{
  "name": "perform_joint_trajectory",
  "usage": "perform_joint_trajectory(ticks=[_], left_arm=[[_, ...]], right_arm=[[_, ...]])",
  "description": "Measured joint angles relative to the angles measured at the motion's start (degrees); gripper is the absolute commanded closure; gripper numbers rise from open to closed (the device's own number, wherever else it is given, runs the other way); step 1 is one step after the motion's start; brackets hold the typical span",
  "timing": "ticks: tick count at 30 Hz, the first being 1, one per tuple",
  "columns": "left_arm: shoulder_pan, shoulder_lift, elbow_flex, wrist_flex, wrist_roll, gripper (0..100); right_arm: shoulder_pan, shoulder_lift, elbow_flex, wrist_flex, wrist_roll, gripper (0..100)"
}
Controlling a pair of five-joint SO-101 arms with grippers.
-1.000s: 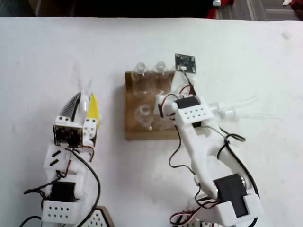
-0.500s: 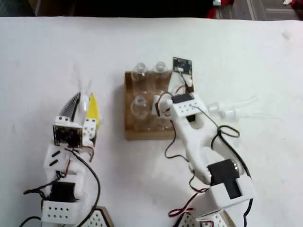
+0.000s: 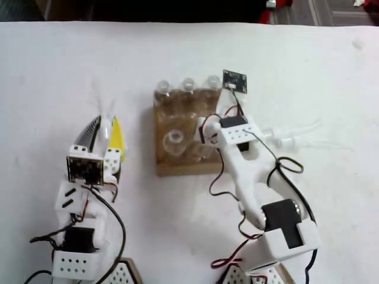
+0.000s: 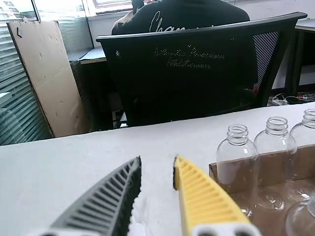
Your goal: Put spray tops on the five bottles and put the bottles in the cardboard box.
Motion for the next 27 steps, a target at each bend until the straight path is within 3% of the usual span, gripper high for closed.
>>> perform_joint_trajectory(ticks=[23,27], left_arm=[[0.00,0.00,0.00,0.00,0.00,89],[0.53,0.00,0.00,0.00,0.00,89]], right_arm=[[3.43,-20.40,0.00,11.96,0.18,88.3],[5.71,-29.27,0.00,15.03,4.31,88.3]])
